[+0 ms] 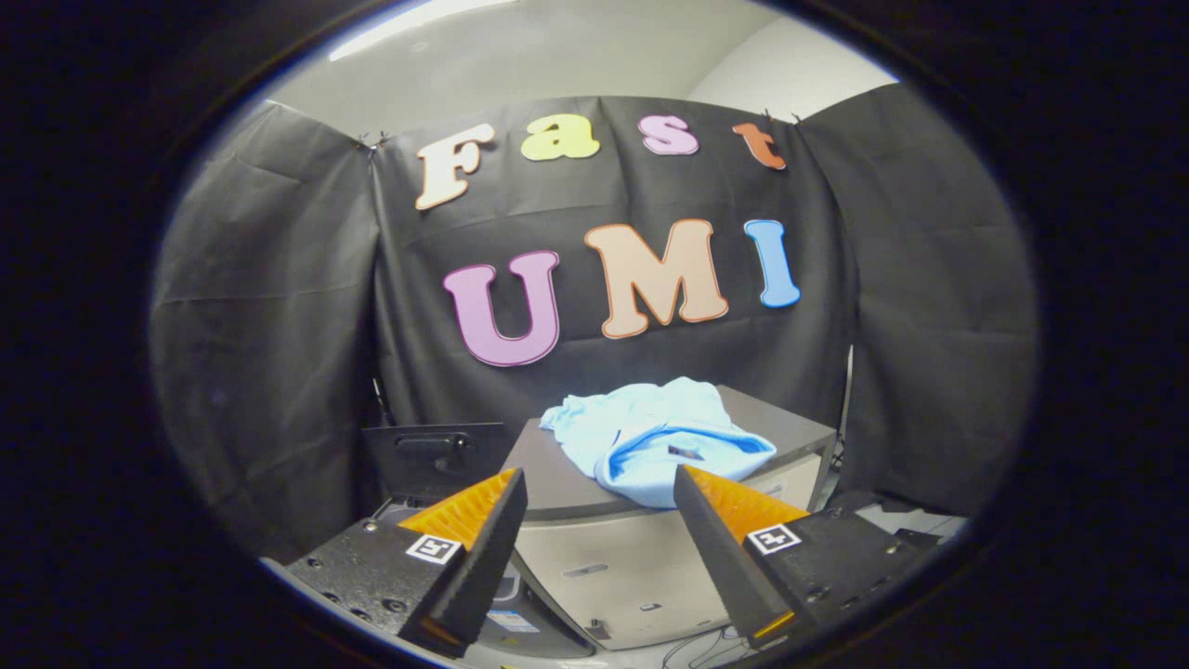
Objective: Put the clothes into the washing machine and then close the washing machine lid.
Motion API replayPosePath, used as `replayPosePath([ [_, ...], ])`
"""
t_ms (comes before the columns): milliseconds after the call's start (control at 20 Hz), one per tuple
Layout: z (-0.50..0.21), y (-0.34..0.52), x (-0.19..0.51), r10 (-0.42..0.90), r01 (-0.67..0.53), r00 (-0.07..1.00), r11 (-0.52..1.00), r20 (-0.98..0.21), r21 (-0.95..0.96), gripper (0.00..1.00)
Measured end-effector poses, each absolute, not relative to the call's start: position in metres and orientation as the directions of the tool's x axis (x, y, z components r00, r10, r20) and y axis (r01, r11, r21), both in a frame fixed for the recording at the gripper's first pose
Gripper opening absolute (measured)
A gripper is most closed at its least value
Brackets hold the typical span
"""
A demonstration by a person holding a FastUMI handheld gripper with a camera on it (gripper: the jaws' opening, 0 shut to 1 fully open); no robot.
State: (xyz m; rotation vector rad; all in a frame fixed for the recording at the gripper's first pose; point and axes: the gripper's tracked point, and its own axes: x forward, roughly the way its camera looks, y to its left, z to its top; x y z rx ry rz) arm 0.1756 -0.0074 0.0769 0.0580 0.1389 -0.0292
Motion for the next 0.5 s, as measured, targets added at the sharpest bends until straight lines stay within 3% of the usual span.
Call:
replayPosePath([
  [500, 0.069, -0.059, 0.327, -0.169, 0.163, 0.921, 0.986, -0.352, -0.047, 0.97],
])
